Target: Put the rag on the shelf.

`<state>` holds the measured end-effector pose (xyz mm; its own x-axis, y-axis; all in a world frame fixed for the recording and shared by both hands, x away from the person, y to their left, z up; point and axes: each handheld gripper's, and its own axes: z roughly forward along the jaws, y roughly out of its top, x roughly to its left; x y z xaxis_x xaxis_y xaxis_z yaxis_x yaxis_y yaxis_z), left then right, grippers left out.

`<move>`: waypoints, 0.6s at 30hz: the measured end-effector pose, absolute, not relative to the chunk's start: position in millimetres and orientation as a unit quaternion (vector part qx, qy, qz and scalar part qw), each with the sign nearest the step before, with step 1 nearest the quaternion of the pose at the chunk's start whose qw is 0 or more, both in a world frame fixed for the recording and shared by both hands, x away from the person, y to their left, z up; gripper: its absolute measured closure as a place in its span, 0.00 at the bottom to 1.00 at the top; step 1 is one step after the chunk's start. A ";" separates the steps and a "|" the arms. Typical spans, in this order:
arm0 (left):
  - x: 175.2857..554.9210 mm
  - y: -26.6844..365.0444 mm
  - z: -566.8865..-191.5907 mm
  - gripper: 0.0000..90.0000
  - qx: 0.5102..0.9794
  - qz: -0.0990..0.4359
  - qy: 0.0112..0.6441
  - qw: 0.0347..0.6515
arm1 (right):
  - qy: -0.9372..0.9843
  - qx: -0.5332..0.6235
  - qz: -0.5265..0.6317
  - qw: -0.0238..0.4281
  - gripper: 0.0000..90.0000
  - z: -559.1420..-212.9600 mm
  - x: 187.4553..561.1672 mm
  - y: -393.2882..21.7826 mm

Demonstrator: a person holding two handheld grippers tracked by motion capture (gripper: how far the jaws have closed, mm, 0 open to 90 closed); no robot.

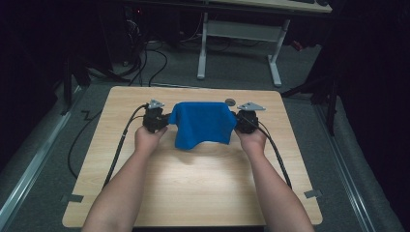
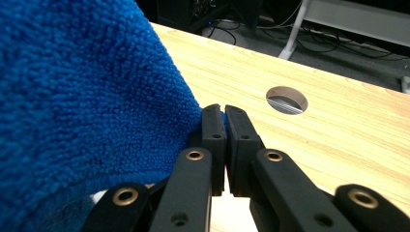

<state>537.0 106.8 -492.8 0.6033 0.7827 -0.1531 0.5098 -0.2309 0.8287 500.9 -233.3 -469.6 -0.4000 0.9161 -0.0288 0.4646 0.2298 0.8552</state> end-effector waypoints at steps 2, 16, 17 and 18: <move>536.6 105.0 -494.1 0.97 0.772 0.146 0.418 0.455 | 0.732 0.474 0.405 0.274 0.98 -471.7 501.3 -233.5; 532.8 109.8 -508.2 0.97 0.771 0.134 0.430 0.450 | 0.733 0.486 0.402 0.256 0.98 -488.3 504.5 -231.7; 532.8 111.0 -509.7 0.97 0.772 0.132 0.431 0.449 | 0.734 0.485 0.401 0.255 0.98 -489.6 504.3 -230.8; 532.6 111.2 -510.1 0.97 0.772 0.132 0.431 0.449 | 0.734 0.485 0.402 0.254 0.98 -490.0 504.2 -230.5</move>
